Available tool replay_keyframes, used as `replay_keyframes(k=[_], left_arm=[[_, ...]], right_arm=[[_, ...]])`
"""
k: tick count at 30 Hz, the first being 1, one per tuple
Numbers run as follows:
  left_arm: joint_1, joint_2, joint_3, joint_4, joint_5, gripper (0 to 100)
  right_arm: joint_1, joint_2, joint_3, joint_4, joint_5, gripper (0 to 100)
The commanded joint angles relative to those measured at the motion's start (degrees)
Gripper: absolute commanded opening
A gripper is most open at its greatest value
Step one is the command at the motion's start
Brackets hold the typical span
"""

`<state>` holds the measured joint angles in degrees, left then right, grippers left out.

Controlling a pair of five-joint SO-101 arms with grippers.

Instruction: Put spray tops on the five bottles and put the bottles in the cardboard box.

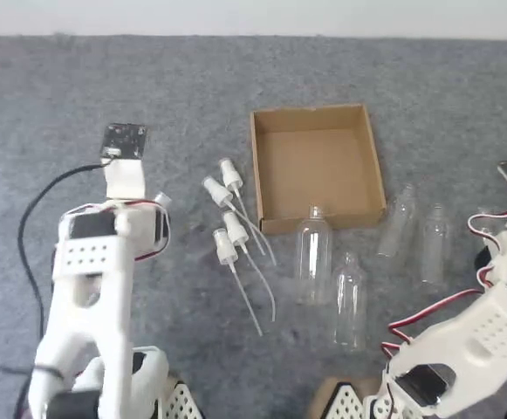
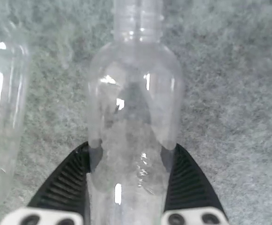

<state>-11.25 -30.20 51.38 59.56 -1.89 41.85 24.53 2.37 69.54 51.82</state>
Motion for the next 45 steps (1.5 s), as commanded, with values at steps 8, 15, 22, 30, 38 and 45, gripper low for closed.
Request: replay_keyframes(k=[8, 15, 22, 30, 38, 45], left_arm=[[0.09, 14.51, -1.19, -6.77, 1.76, 16], [0.09, 14.95, -4.88, -3.08, 1.76, 21], [0.09, 15.03, -11.91, -1.05, 0.35, 21], [5.36, 15.12, -11.91, 1.85, -13.54, 16], [5.89, 23.30, -11.56, -1.85, -16.62, 16], [4.66, 32.09, -14.29, -5.89, -16.44, 12]], right_arm=[[-0.31, -0.04, 0.00, 1.10, 4.75, 0.6], [-0.40, 0.22, 0.09, 1.01, 7.65, 0.6], [-0.31, -0.04, 0.09, 1.01, 7.82, 0.6], [-0.31, -0.04, 0.00, 1.01, 7.91, 0.6], [-0.22, 0.04, 0.09, 1.10, 7.91, 0.6], [0.57, 0.04, 0.09, 1.10, 7.91, 0.6]])
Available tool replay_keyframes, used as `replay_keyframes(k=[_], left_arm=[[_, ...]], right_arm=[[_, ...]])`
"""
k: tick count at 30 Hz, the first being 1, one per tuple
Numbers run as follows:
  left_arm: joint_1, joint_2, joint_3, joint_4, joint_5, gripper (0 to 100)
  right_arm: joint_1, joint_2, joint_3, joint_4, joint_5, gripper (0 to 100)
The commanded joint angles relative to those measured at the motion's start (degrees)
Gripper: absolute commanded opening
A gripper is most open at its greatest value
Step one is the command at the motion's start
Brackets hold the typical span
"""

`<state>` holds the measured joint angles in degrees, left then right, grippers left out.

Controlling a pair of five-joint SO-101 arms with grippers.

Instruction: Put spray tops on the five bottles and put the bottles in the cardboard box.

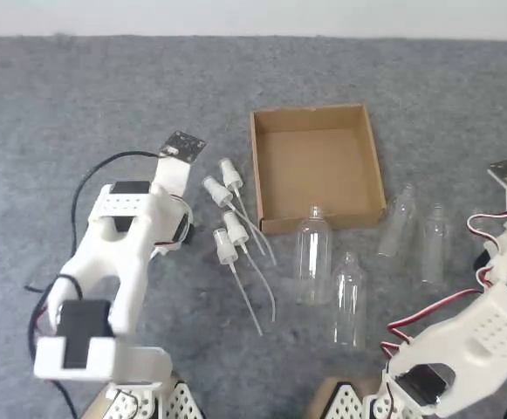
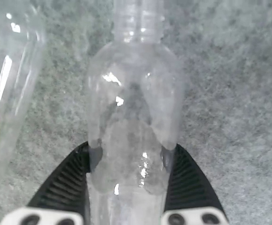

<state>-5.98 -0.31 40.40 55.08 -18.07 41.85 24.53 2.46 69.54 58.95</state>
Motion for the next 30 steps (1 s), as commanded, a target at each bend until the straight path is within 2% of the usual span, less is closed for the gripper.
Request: replay_keyframes(k=[1, 5, 8, 10, 13, 18, 24, 30], left_arm=[[-0.88, 2.99, -3.82, -1.41, -0.44, 12], [-1.93, 4.48, -4.88, -1.14, -0.35, 11], [-1.85, 4.48, -4.88, -0.79, -0.18, 4], [-1.67, 4.31, -5.67, 0.79, -0.18, 1], [-1.49, 1.76, -6.64, 4.66, 0.35, 1], [-1.41, -10.73, -3.30, 7.47, 3.52, 1], [-1.41, -30.95, 9.54, 7.56, 4.66, 1], [-1.41, -45.89, 21.76, 6.59, 4.57, 1]], right_arm=[[0.84, 0.04, 0.00, 1.10, 0.79, 0.6], [1.36, 0.04, -0.18, 1.10, 0.79, 0.6], [1.45, -0.04, -0.18, 1.10, 0.79, 0.6], [1.45, -0.04, -0.26, 1.10, 0.79, 0.6], [1.54, -0.04, -0.26, 1.10, 1.23, 0.7], [1.63, -0.22, -0.26, 4.00, 3.25, 0.7], [2.24, -4.00, -0.09, 4.70, 1.49, 0.8], [2.59, -6.64, 0.00, 4.79, 0.44, 12.6]])
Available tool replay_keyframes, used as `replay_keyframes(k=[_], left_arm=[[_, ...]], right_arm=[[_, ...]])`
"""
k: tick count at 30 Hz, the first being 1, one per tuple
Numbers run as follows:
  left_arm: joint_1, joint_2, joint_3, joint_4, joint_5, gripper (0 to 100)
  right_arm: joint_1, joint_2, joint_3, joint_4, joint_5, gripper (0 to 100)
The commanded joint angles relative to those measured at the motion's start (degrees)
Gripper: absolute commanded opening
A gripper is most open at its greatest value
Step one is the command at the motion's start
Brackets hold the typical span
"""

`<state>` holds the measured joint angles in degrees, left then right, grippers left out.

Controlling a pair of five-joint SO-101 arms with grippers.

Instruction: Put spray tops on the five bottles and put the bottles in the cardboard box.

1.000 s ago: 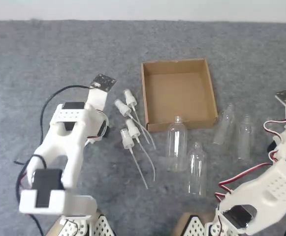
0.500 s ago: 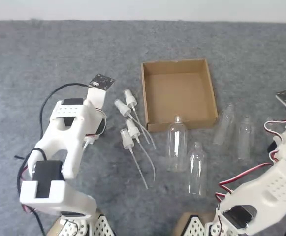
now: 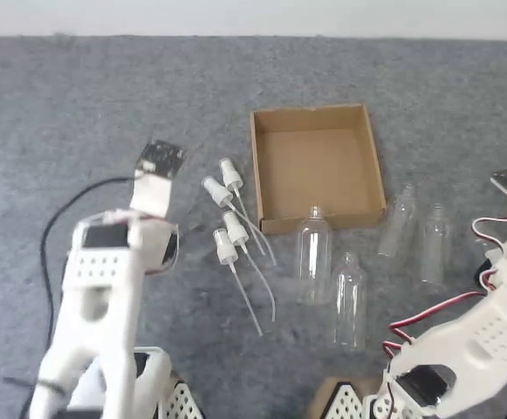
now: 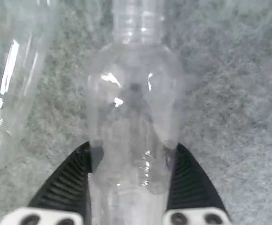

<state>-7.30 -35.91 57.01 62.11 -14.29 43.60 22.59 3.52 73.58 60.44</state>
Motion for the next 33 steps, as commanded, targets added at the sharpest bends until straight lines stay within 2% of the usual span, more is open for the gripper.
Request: replay_keyframes(k=[1, 8, 14, 21, 31, 33], left_arm=[[-0.09, -11.78, 6.99, -1.14, 0.88, 1], [-0.18, -15.30, 12.70, -5.63, 0.88, 1], [-0.18, -15.30, 13.41, -5.71, 0.88, 1], [-0.18, -15.30, 15.08, -7.65, 0.88, 1], [-0.09, -15.30, 15.16, -7.65, 0.88, 1], [-0.09, -15.30, 15.16, -7.65, 0.88, 1]], right_arm=[[0.84, -4.70, -1.05, 0.75, -1.05, 14.6], [-0.40, -5.41, -2.99, 2.95, -1.32, 23.4], [-5.49, -4.97, -11.60, 8.31, -7.30, 29.4], [-10.86, -4.53, -15.38, 11.56, -7.91, 29.2], [-9.71, 3.47, -16.18, 7.25, -7.56, 29.1], [-9.10, 4.18, -16.88, 7.16, -7.56, 26.1]])
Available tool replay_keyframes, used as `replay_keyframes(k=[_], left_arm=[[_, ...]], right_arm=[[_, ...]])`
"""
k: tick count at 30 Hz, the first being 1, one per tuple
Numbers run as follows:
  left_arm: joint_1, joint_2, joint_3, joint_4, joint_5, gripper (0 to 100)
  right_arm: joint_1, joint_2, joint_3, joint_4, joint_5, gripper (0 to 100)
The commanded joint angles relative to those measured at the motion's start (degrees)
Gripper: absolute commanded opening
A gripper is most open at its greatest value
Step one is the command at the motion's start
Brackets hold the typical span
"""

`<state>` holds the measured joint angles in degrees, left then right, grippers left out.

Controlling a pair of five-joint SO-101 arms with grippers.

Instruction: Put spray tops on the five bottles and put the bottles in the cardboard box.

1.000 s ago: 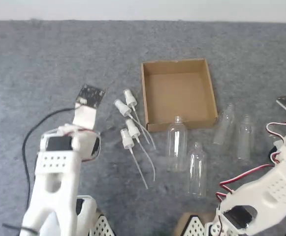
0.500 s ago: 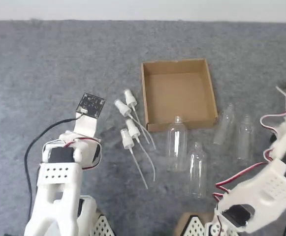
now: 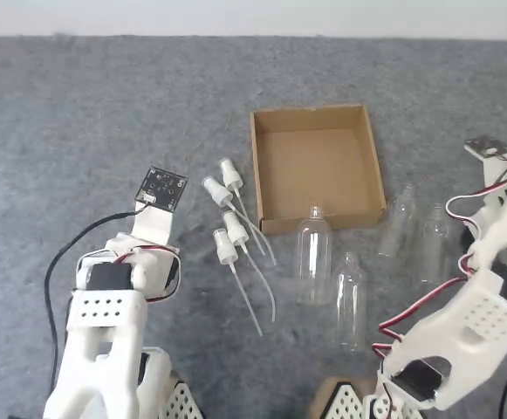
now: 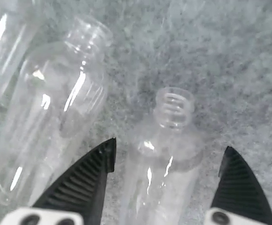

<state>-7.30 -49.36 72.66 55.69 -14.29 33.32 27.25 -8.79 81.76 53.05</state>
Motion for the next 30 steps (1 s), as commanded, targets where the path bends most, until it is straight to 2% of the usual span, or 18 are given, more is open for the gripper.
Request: replay_keyframes(k=[1, 8, 12, 16, 19, 22, 26, 30], left_arm=[[-0.09, -1.85, -0.48, -1.23, 0.88, 1], [-0.09, -1.85, -0.48, -1.23, 0.88, 1], [-0.09, -2.02, -0.66, -1.23, 1.05, 1], [-0.09, -2.29, -2.42, -0.97, 1.23, 1], [-0.53, -2.29, -5.49, -0.35, 1.32, 1], [-0.26, -2.29, -11.21, 3.69, 1.85, 1], [-0.26, -2.29, -23.16, 9.49, 5.36, 1], [-0.09, -2.20, -38.55, 15.91, 7.12, 1]], right_arm=[[1.27, -0.31, -4.92, -1.01, -0.18, 23.6], [2.07, -0.57, -5.54, -0.48, -0.18, 0.6], [3.38, -2.95, -8.62, 2.33, -0.53, 0.3], [1.98, -9.19, -13.71, 9.71, -0.88, 0.6], [-1.36, -16.04, -16.62, 14.20, -5.01, 0.6], [-6.37, -23.78, -16.97, 16.66, -9.49, 0.6], [-14.29, -33.54, -16.97, 18.95, -16.18, 0.6], [-25.10, -41.71, -16.70, 20.09, -23.12, 0.6]])
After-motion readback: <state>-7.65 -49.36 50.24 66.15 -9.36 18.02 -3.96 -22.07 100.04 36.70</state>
